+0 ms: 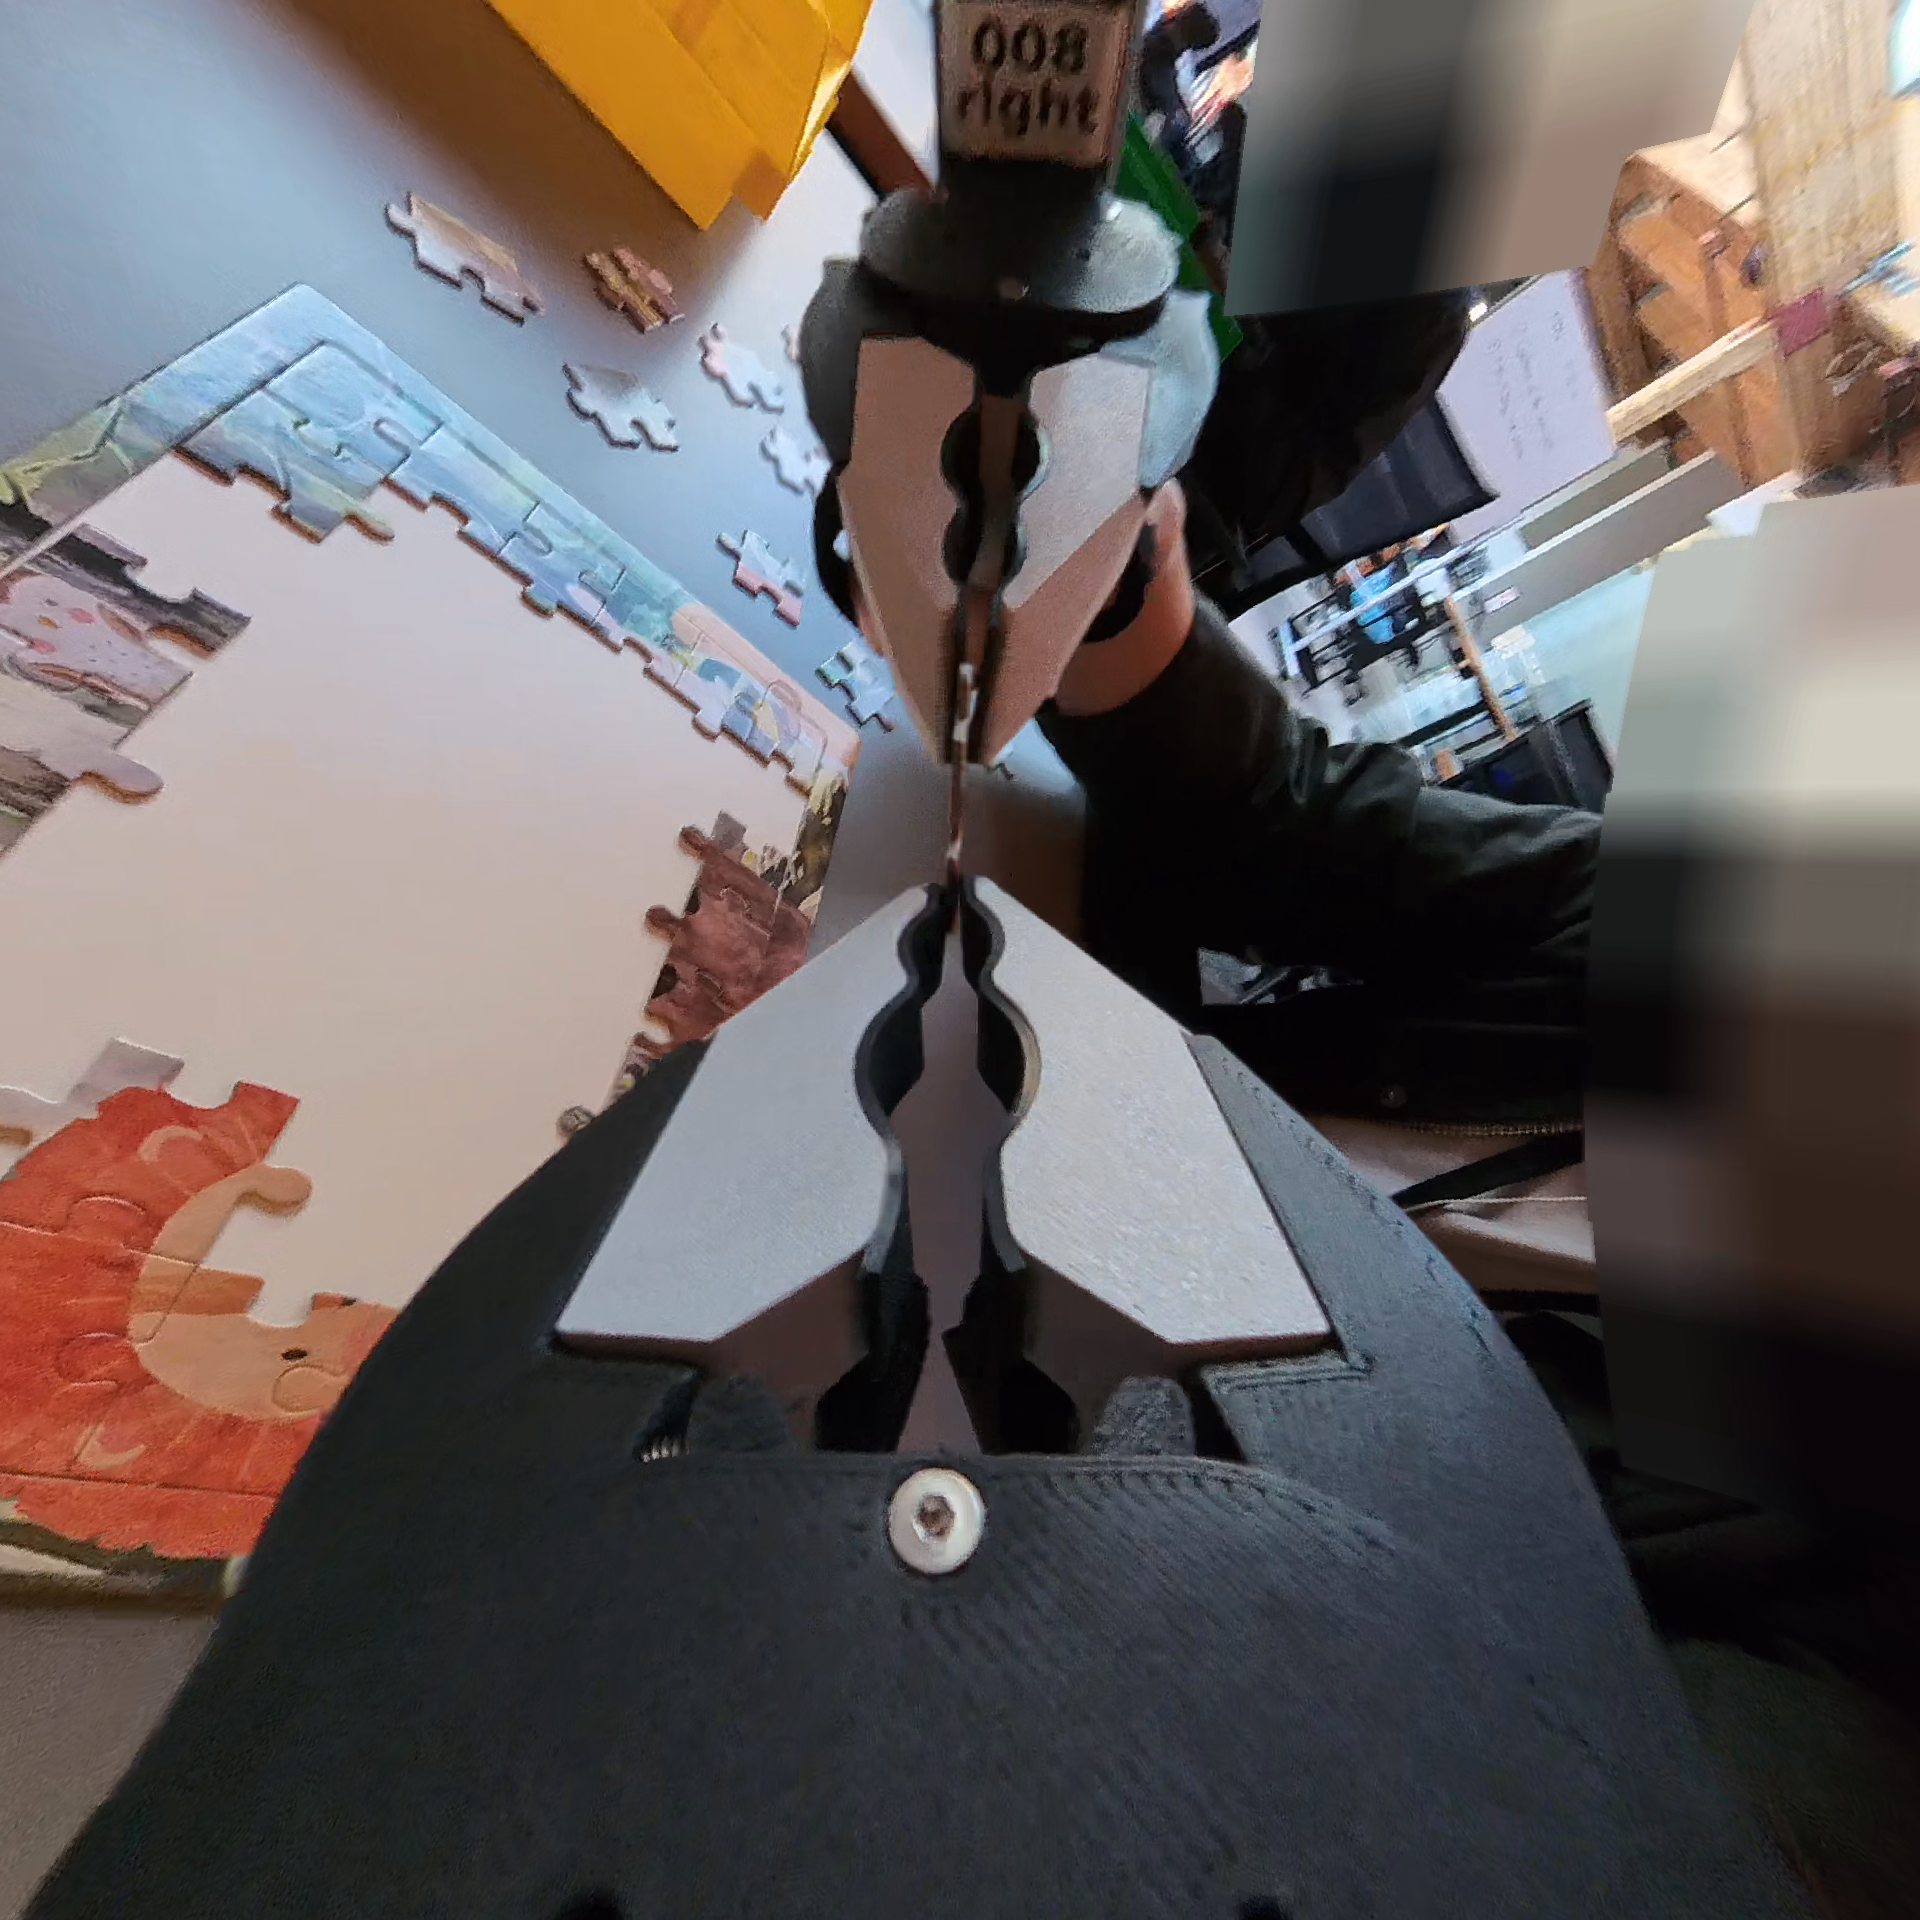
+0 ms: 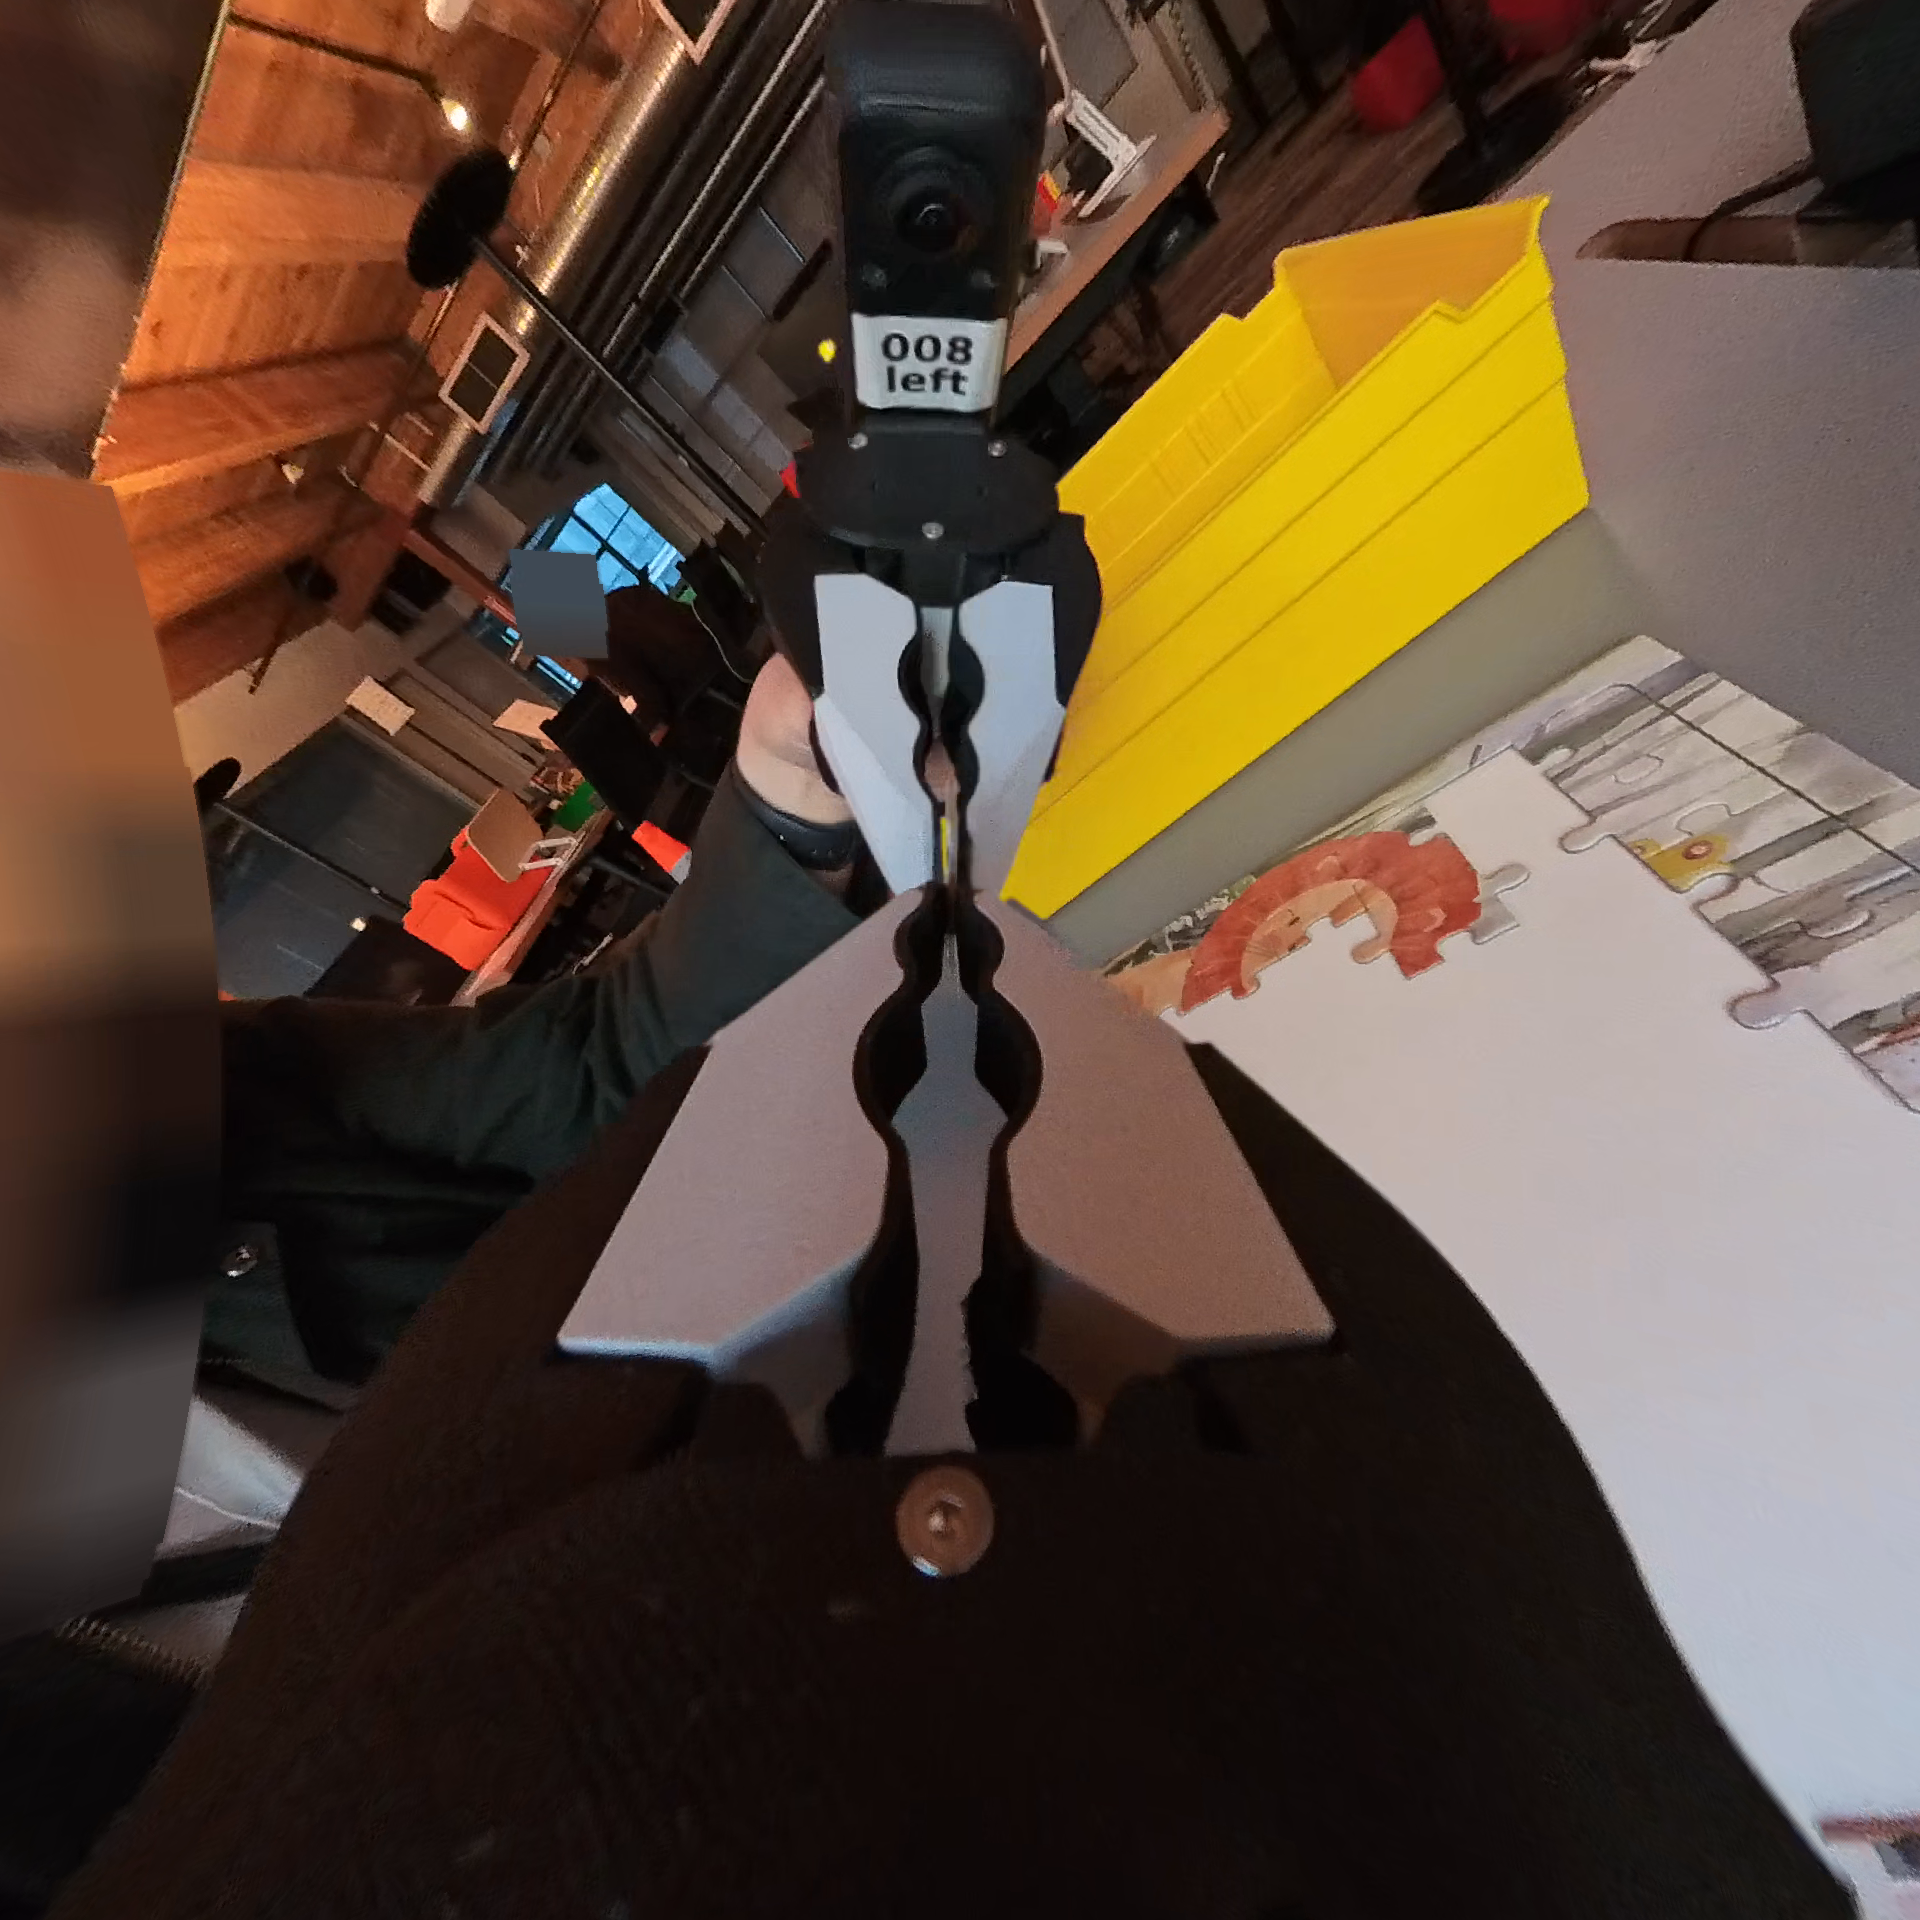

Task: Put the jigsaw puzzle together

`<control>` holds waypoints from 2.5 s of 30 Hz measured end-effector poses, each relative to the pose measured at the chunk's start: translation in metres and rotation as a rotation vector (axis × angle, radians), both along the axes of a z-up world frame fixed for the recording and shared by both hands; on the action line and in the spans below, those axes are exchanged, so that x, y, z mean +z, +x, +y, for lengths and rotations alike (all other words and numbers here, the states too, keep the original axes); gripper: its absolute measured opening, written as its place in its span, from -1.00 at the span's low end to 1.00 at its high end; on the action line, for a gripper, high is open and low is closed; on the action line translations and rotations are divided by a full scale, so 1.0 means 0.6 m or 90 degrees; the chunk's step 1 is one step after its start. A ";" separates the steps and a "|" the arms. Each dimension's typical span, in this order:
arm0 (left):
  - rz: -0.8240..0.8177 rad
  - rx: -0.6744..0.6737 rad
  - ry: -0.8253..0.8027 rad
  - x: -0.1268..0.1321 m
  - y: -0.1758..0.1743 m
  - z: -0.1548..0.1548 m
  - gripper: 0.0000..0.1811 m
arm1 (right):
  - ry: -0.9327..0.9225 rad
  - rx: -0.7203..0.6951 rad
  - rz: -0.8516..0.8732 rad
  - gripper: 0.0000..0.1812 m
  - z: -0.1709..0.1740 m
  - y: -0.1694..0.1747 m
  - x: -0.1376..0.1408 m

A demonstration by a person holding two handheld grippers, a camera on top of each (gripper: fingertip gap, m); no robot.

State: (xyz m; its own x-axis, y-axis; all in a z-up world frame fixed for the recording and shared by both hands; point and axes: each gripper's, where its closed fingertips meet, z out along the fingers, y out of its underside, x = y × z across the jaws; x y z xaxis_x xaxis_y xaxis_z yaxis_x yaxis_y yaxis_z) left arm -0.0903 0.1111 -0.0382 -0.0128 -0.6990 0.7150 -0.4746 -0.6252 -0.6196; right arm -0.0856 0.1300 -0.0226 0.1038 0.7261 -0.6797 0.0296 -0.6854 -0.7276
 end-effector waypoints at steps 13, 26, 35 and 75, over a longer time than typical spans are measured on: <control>0.123 -0.015 -0.021 -0.043 -0.037 -0.013 -1.00 | 0.057 0.058 -0.133 -0.60 -0.021 -0.020 -0.066; 0.195 0.026 -0.137 -0.059 -0.055 -0.020 -1.00 | 0.818 0.046 -0.490 -0.48 -0.049 -0.064 -0.082; 0.203 0.009 -0.126 -0.056 -0.062 -0.029 -1.00 | 0.768 0.069 -0.506 -0.64 -0.052 -0.064 -0.101; 0.122 0.214 -0.101 0.011 -0.101 0.054 -0.99 | 0.250 0.152 -0.427 -0.59 -0.029 -0.120 -0.203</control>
State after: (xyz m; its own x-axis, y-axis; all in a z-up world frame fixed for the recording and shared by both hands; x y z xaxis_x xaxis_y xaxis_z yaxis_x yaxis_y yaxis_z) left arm -0.1509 0.1435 -0.0313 0.3408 -0.5224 0.7816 -0.3254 -0.8455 -0.4233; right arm -0.1577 0.1125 -0.1446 0.2107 0.9528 -0.2184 0.6577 -0.3035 -0.6895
